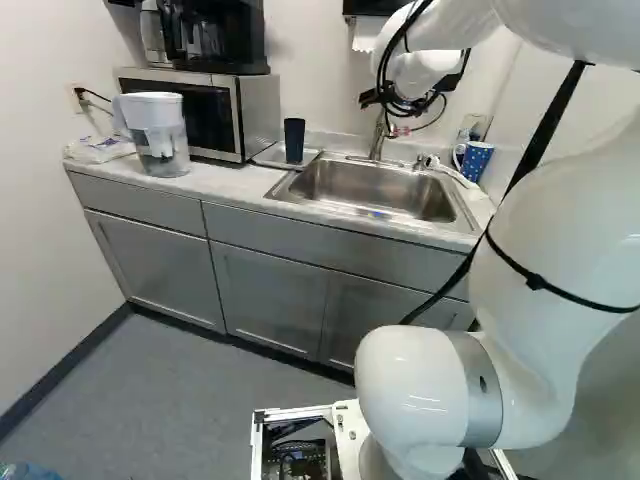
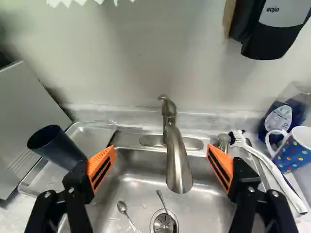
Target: Rinse the cup and place it in the tray
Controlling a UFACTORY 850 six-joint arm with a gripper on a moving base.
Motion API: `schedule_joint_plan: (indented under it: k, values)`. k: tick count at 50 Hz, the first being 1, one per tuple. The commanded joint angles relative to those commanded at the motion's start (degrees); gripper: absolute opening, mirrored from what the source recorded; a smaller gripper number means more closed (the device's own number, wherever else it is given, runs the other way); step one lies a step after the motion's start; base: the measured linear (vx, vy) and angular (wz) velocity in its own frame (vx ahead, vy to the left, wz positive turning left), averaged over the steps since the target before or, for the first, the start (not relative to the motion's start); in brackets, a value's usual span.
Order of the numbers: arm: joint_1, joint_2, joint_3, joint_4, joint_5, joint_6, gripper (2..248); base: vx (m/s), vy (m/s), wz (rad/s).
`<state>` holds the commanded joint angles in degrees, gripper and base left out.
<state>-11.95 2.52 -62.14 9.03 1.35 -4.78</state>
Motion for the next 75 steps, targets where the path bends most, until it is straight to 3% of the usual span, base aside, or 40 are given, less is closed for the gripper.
schedule_joint_plan:
  k: [40, 75]
  values:
    - [-3.1, 5.2, 5.0, 0.0, -11.8, 0.0, 247, 0.0, 0.0, 0.0]
    - [-3.4, 6.4, 6.1, 0.0, -21.7, 0.0, 247, 0.0, 0.0, 0.0]
